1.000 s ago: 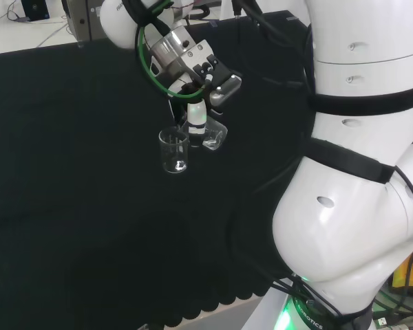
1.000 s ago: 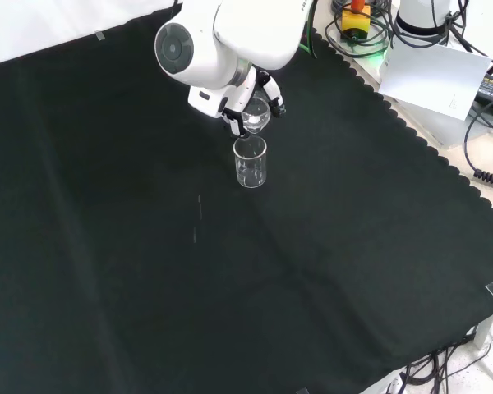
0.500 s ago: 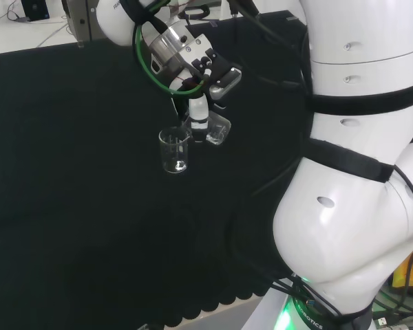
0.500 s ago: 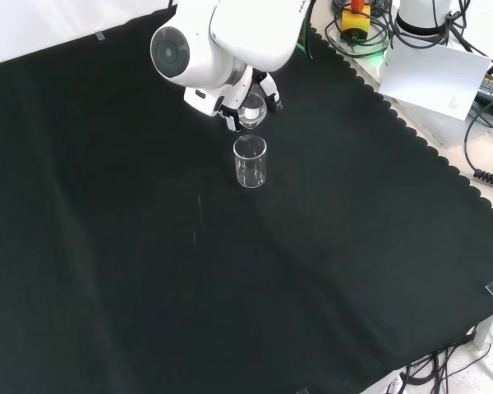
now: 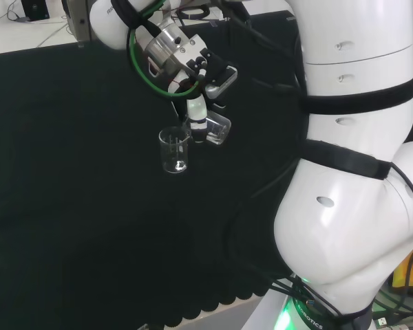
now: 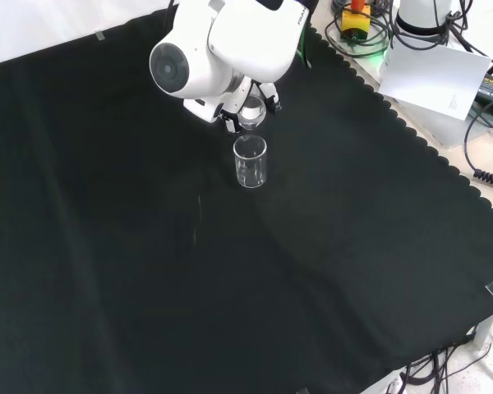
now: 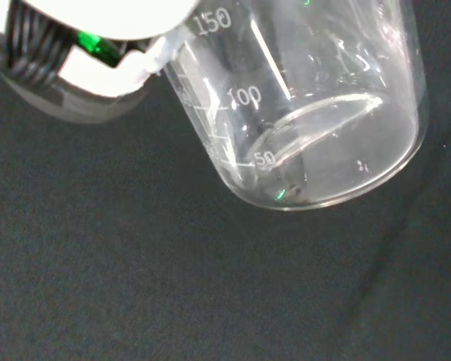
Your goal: Pour the water from the handheld beaker into the one on the table.
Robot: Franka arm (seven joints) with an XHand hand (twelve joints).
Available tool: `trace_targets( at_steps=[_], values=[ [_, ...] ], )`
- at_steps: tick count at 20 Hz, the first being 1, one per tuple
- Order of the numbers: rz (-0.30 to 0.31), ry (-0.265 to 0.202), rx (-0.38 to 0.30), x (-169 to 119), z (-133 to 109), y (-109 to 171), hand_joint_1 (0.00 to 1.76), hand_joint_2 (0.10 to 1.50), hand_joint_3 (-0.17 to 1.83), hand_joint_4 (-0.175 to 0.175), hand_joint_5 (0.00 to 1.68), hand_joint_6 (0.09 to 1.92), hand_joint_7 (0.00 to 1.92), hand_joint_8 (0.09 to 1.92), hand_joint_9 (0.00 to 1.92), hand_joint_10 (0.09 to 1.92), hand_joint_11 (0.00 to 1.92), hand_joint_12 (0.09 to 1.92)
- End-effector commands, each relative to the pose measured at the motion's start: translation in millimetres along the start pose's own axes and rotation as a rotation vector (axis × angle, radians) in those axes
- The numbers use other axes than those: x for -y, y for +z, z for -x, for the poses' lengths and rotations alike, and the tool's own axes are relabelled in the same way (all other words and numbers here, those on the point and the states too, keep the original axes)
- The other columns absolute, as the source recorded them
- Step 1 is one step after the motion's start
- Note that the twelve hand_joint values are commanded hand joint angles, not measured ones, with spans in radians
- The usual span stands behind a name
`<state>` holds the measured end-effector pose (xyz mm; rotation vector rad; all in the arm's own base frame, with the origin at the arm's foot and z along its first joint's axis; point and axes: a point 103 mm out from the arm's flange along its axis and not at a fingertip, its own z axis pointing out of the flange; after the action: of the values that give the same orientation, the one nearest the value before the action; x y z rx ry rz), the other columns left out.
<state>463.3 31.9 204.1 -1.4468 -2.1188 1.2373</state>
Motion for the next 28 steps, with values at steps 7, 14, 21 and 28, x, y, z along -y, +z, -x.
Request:
trace_targets(
  at_steps=[7,14,21,28],
  values=[
    [-0.05,0.027,0.041,-1.2,0.7,-3.7,1.13,0.73,0.56,0.136,1.23,0.71,1.61,0.52,1.84,0.09,1.68,0.45],
    [-0.08,0.041,0.067,-1.0,-0.3,-9.8,1.12,0.73,0.56,0.137,1.23,0.72,1.61,0.53,1.84,0.09,1.68,0.45],
    [-0.131,0.069,0.059,-3.0,2.4,-9.5,1.12,0.73,0.56,0.138,1.23,0.72,1.61,0.53,1.84,0.09,1.68,0.46],
    [-0.126,0.05,0.07,-4.7,3.9,-7.1,1.12,0.73,0.56,0.138,1.22,0.72,1.61,0.54,1.84,0.09,1.68,0.46]
  ],
)
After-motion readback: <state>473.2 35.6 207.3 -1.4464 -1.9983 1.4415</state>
